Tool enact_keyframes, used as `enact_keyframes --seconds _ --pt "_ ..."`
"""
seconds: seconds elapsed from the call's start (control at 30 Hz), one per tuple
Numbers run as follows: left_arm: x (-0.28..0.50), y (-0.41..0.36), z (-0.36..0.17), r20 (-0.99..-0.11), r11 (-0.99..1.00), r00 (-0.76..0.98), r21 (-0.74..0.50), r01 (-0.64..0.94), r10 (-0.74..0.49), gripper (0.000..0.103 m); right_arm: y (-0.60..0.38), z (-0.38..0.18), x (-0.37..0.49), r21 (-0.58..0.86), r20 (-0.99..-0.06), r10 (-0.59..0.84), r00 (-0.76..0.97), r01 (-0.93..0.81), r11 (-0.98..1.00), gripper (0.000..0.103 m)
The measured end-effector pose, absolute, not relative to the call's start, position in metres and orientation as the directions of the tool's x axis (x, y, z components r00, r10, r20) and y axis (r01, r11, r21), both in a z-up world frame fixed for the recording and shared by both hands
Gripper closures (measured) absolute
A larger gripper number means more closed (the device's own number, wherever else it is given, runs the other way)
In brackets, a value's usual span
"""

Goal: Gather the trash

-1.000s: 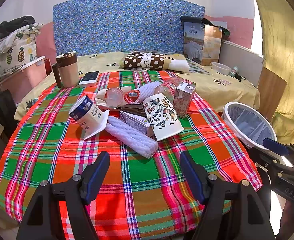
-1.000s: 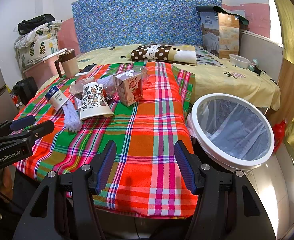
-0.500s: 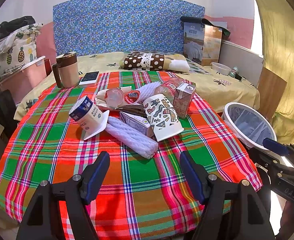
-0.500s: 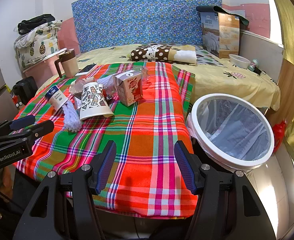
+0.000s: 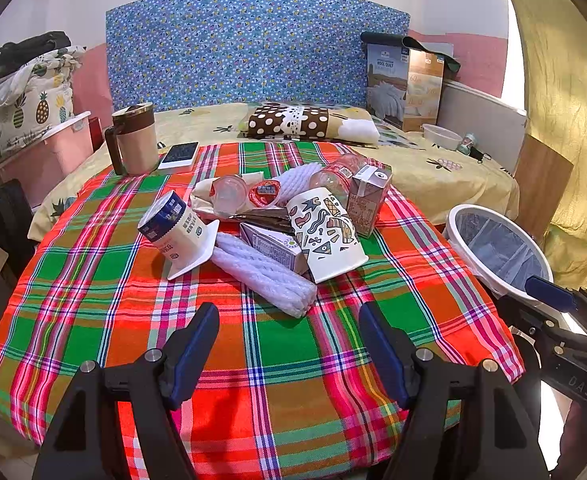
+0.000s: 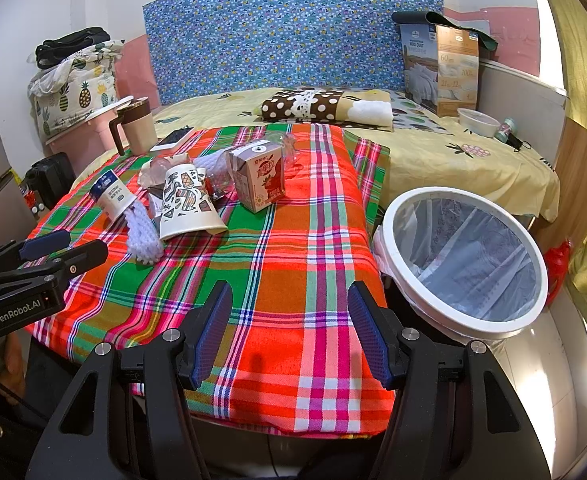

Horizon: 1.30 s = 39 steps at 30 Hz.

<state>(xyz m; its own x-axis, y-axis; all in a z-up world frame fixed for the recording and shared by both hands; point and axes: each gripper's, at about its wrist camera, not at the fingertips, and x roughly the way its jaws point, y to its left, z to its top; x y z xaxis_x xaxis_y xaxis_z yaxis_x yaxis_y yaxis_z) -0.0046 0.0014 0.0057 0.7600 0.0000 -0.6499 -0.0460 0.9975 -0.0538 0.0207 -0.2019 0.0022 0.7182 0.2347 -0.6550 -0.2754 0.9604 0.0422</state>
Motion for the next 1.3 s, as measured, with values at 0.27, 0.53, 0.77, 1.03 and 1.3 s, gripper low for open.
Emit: enact_keyframes --seconds 0.27,0.53,0.77,1.03,1.3 --pt "-0.004 0.002 0.006 -0.651 0.997 0.759 -0.055 -0.045 -0.002 0.031 -0.201 0.000 0.022 0.042 -0.655 0.235 0.718 -0.277 0.960 0.041" --pt "-0.004 0.002 0.006 -0.650 0.997 0.760 -0.055 -0.046 -0.001 0.031 -0.201 0.000 0.021 0.041 -0.654 0.235 0.719 -0.276 0.960 0.041" --pt "-0.004 0.002 0.006 -0.651 0.997 0.759 -0.056 -0.046 -0.001 0.031 -0.201 0.001 0.022 0.041 -0.654 0.235 0.719 -0.276 0.960 0.041" --pt "-0.002 0.004 0.003 -0.655 0.997 0.756 -0.056 -0.048 0.000 0.031 -0.200 0.000 0.024 0.046 -0.657 0.239 0.714 -0.279 0.959 0.041" --pt "0.009 0.018 -0.008 -0.672 0.995 0.740 -0.064 -0.072 0.010 0.031 -0.190 -0.002 0.038 0.063 -0.668 0.283 0.688 -0.327 0.943 0.041"
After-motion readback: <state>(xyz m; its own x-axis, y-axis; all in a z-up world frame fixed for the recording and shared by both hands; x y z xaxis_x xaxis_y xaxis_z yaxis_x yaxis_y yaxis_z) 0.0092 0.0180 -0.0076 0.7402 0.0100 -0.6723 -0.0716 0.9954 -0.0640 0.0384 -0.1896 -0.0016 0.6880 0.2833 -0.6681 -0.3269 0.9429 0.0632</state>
